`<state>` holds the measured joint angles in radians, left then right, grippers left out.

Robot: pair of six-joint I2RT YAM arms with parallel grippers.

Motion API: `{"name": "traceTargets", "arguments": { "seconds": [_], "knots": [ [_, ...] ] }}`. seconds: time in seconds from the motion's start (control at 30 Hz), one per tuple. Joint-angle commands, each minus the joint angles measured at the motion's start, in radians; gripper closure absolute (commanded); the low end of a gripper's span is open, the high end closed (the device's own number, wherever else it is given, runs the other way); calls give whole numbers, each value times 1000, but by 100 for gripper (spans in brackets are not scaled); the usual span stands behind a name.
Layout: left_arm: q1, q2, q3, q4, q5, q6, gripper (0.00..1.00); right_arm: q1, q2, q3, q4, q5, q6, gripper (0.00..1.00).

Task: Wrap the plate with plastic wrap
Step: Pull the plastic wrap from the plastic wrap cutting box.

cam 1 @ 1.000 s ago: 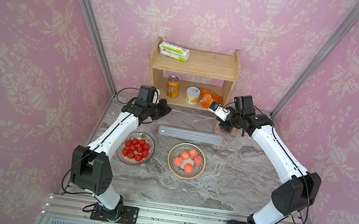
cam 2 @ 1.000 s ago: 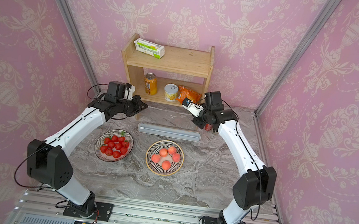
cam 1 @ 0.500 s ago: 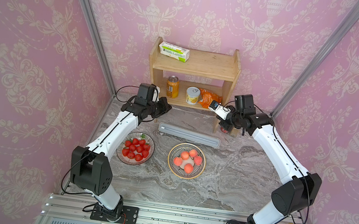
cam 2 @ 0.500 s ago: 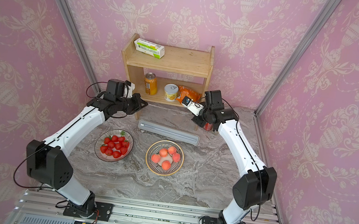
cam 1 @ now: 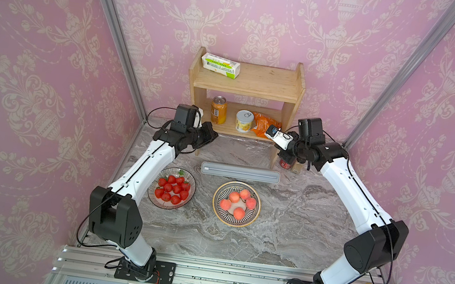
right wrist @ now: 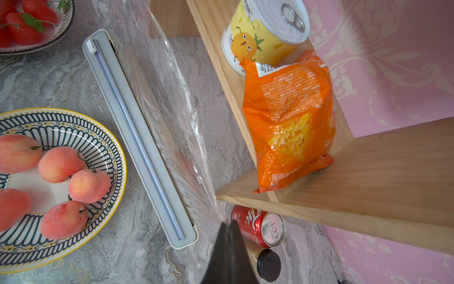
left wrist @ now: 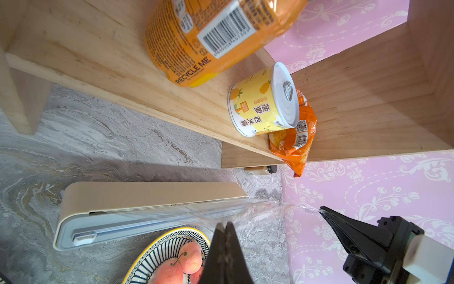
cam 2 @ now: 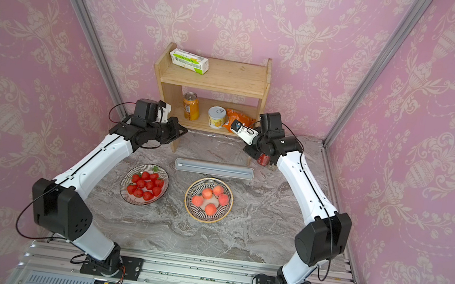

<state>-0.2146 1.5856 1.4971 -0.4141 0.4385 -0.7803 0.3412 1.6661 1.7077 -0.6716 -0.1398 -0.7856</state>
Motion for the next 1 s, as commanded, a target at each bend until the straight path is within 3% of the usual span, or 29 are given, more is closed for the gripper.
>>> {"name": "traceTargets", "arguments": {
  "seconds": [0.0, 0.97],
  "knots": [
    [-9, -48, 49, 9, -13, 10, 100, 6, -33, 46, 36, 9, 8, 100],
    [-17, -73, 117, -15, -37, 22, 100, 22, -59, 105, 41, 35, -6, 100]
  ]
}}
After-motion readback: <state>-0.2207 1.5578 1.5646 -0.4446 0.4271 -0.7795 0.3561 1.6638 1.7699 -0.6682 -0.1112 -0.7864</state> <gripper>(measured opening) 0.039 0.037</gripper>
